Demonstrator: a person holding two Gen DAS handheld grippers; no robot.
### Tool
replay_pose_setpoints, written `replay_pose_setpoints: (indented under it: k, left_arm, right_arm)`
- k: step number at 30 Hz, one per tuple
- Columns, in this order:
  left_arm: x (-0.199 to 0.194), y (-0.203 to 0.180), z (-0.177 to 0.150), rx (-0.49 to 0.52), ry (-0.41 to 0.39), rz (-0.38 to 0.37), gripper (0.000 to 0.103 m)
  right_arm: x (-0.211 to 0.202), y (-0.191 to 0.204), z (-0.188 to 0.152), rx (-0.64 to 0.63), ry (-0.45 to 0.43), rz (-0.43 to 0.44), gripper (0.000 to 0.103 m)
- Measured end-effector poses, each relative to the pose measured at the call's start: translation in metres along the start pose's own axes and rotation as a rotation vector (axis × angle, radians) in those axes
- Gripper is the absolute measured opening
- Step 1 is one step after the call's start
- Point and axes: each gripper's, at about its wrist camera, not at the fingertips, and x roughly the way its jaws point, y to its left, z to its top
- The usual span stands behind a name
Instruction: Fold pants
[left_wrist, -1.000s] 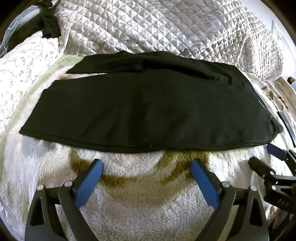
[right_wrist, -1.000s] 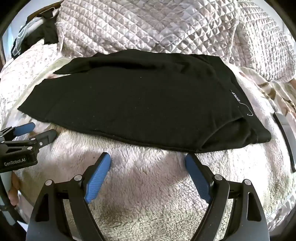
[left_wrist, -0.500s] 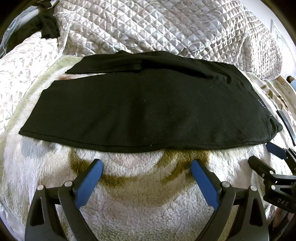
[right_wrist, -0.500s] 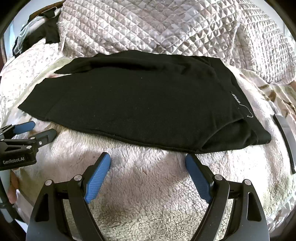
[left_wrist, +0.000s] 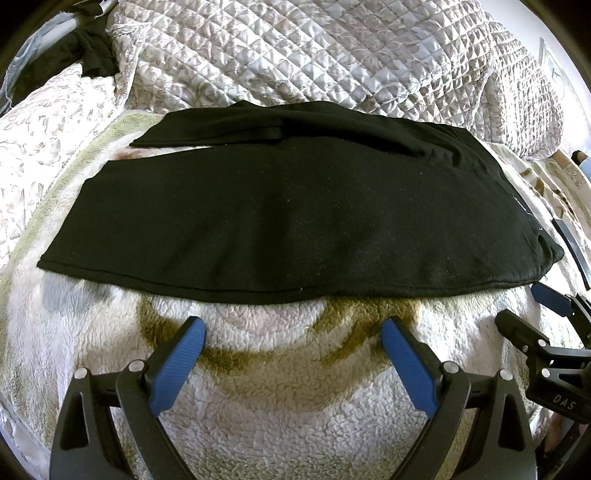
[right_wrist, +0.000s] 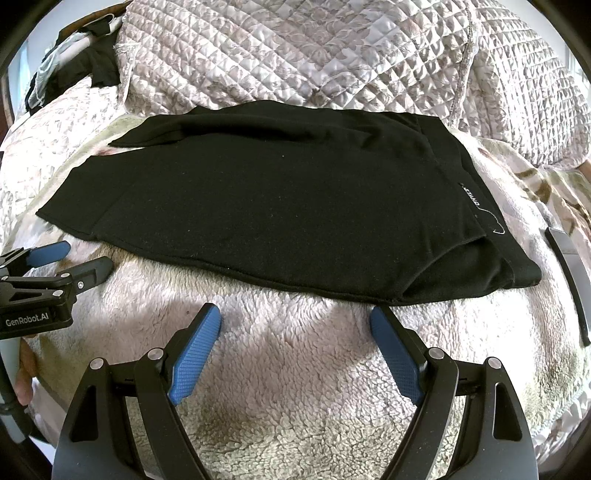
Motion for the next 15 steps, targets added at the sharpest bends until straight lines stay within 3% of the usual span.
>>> replay_pose_setpoints:
  k: [15]
  left_arm:
    - [0.0001, 0.0003, -0.0001, 0.000, 0.000, -0.001, 0.098]
  right_arm:
    - [-0.0008, 0.0008, 0.0002, -0.001, -0.006, -0.001, 0.083]
